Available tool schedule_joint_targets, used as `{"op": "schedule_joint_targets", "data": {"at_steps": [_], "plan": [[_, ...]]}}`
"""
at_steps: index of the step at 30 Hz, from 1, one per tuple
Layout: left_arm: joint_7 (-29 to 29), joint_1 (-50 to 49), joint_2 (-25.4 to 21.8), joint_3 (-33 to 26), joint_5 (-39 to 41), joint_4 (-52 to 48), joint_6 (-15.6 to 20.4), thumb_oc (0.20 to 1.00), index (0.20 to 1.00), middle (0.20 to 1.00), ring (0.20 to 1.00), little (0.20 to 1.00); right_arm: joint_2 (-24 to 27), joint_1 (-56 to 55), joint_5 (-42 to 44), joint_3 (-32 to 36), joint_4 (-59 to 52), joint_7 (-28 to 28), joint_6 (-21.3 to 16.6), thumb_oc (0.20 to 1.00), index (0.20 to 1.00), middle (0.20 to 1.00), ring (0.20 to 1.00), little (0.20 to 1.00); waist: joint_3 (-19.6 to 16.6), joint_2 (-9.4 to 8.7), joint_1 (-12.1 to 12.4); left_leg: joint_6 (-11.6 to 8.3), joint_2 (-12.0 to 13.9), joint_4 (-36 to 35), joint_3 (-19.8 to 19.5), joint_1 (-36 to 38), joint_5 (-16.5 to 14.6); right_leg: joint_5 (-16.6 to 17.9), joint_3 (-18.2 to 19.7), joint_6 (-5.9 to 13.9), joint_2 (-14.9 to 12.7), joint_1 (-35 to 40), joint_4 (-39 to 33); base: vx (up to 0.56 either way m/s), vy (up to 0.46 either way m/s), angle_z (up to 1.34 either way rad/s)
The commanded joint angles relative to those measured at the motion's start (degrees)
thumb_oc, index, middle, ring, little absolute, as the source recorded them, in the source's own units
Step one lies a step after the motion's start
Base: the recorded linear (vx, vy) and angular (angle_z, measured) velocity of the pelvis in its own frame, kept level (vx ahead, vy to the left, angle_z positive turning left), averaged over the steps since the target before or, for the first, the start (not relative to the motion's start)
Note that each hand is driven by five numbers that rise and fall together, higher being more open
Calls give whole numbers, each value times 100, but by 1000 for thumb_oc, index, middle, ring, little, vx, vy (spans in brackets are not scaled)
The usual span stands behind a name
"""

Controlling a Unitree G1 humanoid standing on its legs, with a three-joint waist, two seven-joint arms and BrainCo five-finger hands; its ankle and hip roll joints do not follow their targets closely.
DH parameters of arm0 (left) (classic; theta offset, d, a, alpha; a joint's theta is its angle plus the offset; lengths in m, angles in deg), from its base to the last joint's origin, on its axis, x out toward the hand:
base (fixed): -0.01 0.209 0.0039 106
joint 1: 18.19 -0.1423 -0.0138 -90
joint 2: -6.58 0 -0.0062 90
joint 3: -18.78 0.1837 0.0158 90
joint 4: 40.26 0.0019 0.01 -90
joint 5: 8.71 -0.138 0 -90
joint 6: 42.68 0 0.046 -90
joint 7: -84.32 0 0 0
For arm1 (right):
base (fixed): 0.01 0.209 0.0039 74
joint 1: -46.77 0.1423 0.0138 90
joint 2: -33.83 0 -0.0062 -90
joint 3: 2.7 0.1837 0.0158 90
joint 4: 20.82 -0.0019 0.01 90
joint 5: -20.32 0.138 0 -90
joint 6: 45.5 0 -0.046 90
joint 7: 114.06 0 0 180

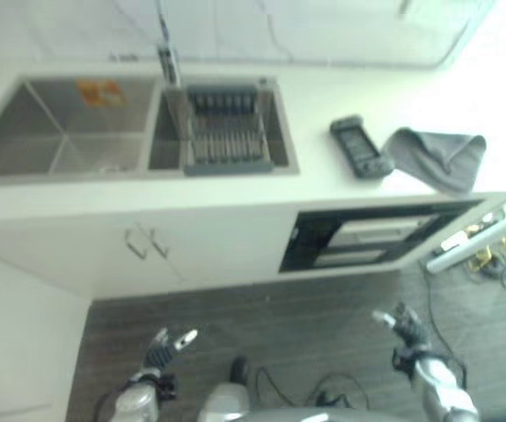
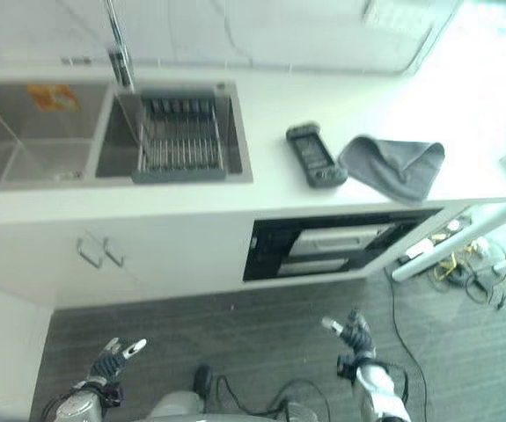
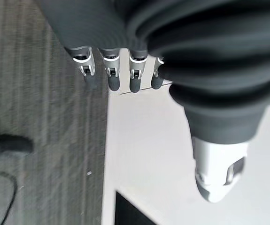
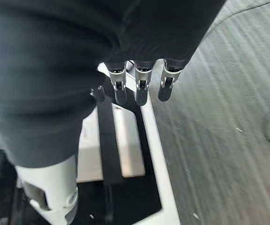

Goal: Place the dishes in the dishwasher.

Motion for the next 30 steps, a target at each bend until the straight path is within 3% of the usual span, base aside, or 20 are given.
{"op": "schedule_joint_targets", "data": {"at_steps": [1, 5, 8, 10, 11, 13, 17, 23, 30], "plan": [[-326, 103, -90, -88, 111, 230, -98, 1000, 1000, 1000, 1000, 1000, 300, 410, -133, 260, 363, -497, -468, 1000, 1000, 1000, 1000, 1000, 235, 191, 20, -190, 36, 2, 296, -73, 89, 596, 174, 70, 108, 151, -206, 94, -248, 74], [-437, 222, 111, -219, 139, 861, -118, 1000, 1000, 1000, 1000, 1000, 143, 453, -792, -92, 1357, -794, -496, 1000, 1000, 1000, 1000, 1000, 111, 188, 26, -358, 170, 2, 255, 33, 123, 376, 106, -110, 293, 429, -445, 63, -280, 55], [-624, 373, 305, -200, -131, 1252, -104, 1000, 1000, 1000, 1000, 1000, 48, 413, -1130, -363, 1886, -959, -130, 1000, 1000, 1000, 1000, 1000, 72, 202, 40, -631, 422, 49, 344, 18, 313, 338, -65, -243, 372, 686, -706, -19, -181, 57], [-735, 460, 422, -179, -78, 1336, -113, 1000, 1000, 1000, 1000, 1000, 61, 390, -1068, -402, 2020, -967, 105, 1000, 1000, 1000, 1000, 1000, 105, 194, -1, -704, 495, 442, 682, -48, 256, 371, -347, -279, 312, 800, -789, -114, -37, 89], [-820, 553, 466, -132, -91, 1370, -218, 1000, 1000, 1000, 1000, 1000, 104, 361, -995, -288, 2110, -978, 232, 1000, 1000, 1000, 1000, 1000, 117, 108, -137, -689, 554, 1034, 1205, -102, 39, 399, -563, -308, 217, 859, -809, -147, 12, 75], [-875, 624, 542, -101, -40, 1448, -285, 1000, 1000, 1000, 1000, 1000, 163, 390, -940, -221, 2175, -1029, 319, 1000, 1000, 1000, 1000, 1000, 106, 44, -234, -600, 459, 1258, 1273, -25, -271, 446, -657, -300, 131, 826, -801, -137, 88, 97], [-893, 676, 715, -23, 23, 1743, -333, 1000, 1000, 1000, 1000, 1000, 191, 416, -787, 14, 2470, -1086, 310, 1000, 1000, 1000, 1000, 1000, -123, 241, -403, -571, 411, 59, 1315, 702, -106, 504, -720, -179, 237, 778, -861, 3, 131, 10], [-936, 720, 791, 4, -11, 1955, -366, 1000, 1000, 1000, 1000, 1000, -25, 294, -746, 178, 2687, -1116, 493, 1000, 1000, 1000, 1000, 1000, -291, 276, -520, -522, 304, 2, 1226, 845, -275, 482, -583, -102, 204, 866, -792, 78, 99, 22], [-850, 609, 768, -105, 9, 2136, -282, 1000, 1000, 1000, 1000, 1000, -164, 353, -646, 61, 2737, -1114, 676, 1000, 1000, 1000, 1000, 1000, -379, 274, -477, -423, 227, 2, 1270, 950, -396, 450, -540, -72, 139, 972, -800, 31, 32, -1]]}}
